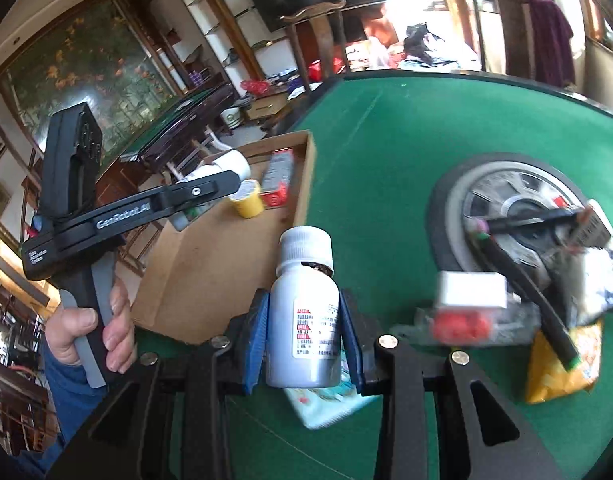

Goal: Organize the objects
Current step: 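Carry both white bottles over the cardboard tray with both tools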

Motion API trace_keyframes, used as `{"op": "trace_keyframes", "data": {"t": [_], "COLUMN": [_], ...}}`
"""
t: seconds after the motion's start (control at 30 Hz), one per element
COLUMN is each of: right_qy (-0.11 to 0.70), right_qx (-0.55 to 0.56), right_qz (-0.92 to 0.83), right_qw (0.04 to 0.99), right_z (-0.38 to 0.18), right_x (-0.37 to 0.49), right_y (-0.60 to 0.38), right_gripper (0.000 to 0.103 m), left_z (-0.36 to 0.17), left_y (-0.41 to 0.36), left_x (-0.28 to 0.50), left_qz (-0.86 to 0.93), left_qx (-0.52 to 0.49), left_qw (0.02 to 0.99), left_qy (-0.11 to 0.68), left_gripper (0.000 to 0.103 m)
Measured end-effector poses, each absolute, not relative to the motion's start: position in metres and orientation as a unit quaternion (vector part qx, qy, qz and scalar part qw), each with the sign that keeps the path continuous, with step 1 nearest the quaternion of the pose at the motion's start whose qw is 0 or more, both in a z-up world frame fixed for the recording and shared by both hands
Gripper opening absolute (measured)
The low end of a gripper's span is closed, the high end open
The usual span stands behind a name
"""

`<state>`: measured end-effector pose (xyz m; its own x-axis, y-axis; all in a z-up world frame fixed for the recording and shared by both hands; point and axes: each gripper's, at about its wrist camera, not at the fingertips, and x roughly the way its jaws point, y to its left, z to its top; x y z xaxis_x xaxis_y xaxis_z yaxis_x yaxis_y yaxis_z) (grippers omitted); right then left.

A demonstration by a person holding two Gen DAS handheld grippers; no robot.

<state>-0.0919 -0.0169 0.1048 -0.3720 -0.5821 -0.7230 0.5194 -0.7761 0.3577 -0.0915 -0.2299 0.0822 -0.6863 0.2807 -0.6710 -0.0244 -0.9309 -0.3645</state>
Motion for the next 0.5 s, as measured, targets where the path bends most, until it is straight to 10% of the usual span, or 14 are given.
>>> {"op": "trace_keyframes", "data": {"t": [0.5], "right_qy": [0.023], "right_qx": [0.495], "right_qz": [-0.804], "right_qw": [0.331], "right_z": [0.056], "right_x": [-0.133], "right_y": [-0.124], "right_gripper": [0.034], "left_z": [0.036], "left_y": [-0.289], "left_x": [-0.106], "left_qz": [0.868], "left_qx": [-0.451], "left_qw": [-0.039], "left_qy": [-0.205], "left_gripper": [0.034]}}
